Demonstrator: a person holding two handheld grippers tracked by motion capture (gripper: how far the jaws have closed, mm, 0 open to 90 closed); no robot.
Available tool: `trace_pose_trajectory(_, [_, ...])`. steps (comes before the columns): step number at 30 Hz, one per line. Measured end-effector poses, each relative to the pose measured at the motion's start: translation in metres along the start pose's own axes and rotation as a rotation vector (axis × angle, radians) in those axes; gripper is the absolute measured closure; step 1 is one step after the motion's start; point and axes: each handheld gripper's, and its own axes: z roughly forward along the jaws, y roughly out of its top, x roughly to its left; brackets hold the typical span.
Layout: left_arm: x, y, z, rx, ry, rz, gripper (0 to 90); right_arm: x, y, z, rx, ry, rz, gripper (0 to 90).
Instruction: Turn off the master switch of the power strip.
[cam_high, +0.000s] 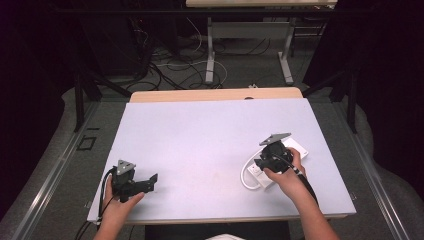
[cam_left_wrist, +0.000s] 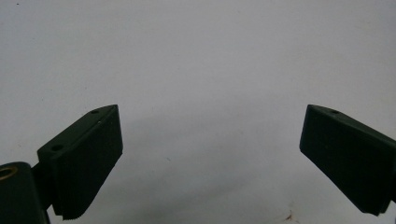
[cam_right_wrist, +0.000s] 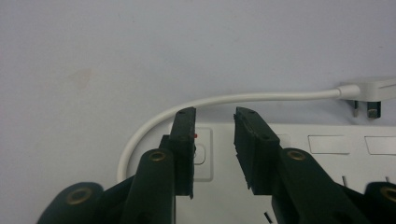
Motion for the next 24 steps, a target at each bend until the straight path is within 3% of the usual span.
trace_pose_trajectory(9, [0.0, 0.0, 0.001, -0.004, 0.001, 0.0, 6.0, 0.002, -0.003, 0.008, 0.036, 0.036, -0.003, 85.3])
trace_pose_trajectory(17, [0.0, 0.0, 0.001, 0.004, -0.004, -0.003, 6.1, 0.003, -0.006, 0.016, 0.083, 0.057, 0.007, 90.0])
trace_pose_trajectory(24, [0.0, -0.001, 0.001, -0.005, -0.002, -0.004, 6.2, 0.002, -0.009, 0.023, 0.077, 0.062, 0.016, 90.0])
